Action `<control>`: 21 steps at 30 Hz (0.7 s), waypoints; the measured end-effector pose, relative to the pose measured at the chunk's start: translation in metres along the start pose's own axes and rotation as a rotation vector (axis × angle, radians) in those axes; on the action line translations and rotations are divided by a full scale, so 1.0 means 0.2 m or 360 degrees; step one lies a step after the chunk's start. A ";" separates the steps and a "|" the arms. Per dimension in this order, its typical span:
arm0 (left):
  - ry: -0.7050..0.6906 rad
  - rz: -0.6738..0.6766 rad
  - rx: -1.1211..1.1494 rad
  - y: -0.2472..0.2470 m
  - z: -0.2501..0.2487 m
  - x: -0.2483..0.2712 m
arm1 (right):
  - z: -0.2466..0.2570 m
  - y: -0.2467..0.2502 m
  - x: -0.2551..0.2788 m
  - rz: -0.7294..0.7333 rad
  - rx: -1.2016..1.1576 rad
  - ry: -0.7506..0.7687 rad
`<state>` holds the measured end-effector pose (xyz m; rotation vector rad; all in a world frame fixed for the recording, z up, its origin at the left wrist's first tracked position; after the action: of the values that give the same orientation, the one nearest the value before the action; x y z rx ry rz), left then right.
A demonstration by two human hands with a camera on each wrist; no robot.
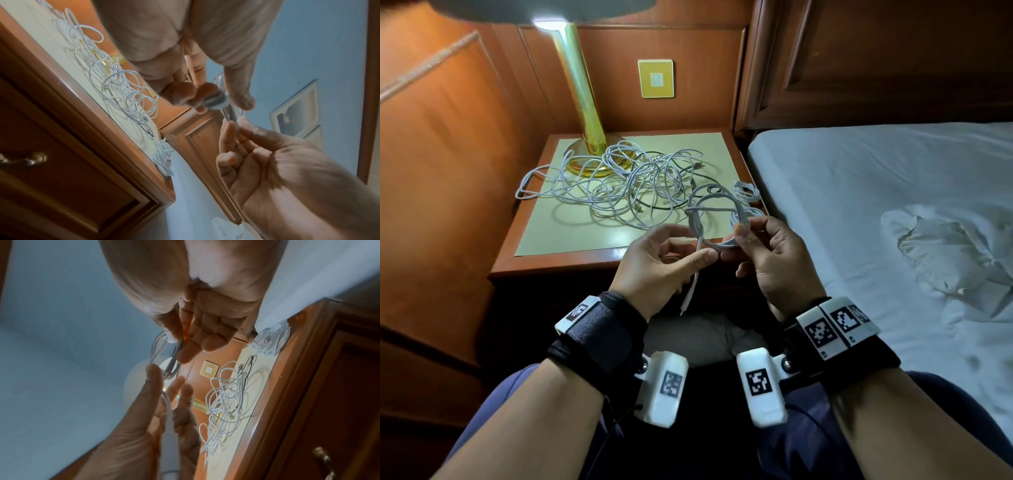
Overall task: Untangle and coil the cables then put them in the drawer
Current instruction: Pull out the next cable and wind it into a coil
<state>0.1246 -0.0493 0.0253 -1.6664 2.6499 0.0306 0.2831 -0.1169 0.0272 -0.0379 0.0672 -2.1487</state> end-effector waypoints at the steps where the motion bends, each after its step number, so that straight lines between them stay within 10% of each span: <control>1: 0.0021 -0.0001 0.0067 -0.01 0.00 0.00 | 0.00 0.00 0.00 0.0013 -0.0090 -0.0042; 21: 0.0067 -0.0204 0.0250 -0.01 0.07 -0.03 | -0.06 -0.03 0.01 0.0170 0.0312 -0.0067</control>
<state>0.1295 -0.0454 0.0105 -1.7986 2.4929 -0.2099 0.2761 -0.1140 0.0162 0.0336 -0.1628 -2.0374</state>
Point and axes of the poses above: each hand's wrist, its own x-axis away from the middle knuckle, its own y-axis out of the back of the hand, z = x × y, the point moved 3 cm from there along -x, towards the middle knuckle, and after that the axes turned 2 degrees about -z, right-handed, at the moved point
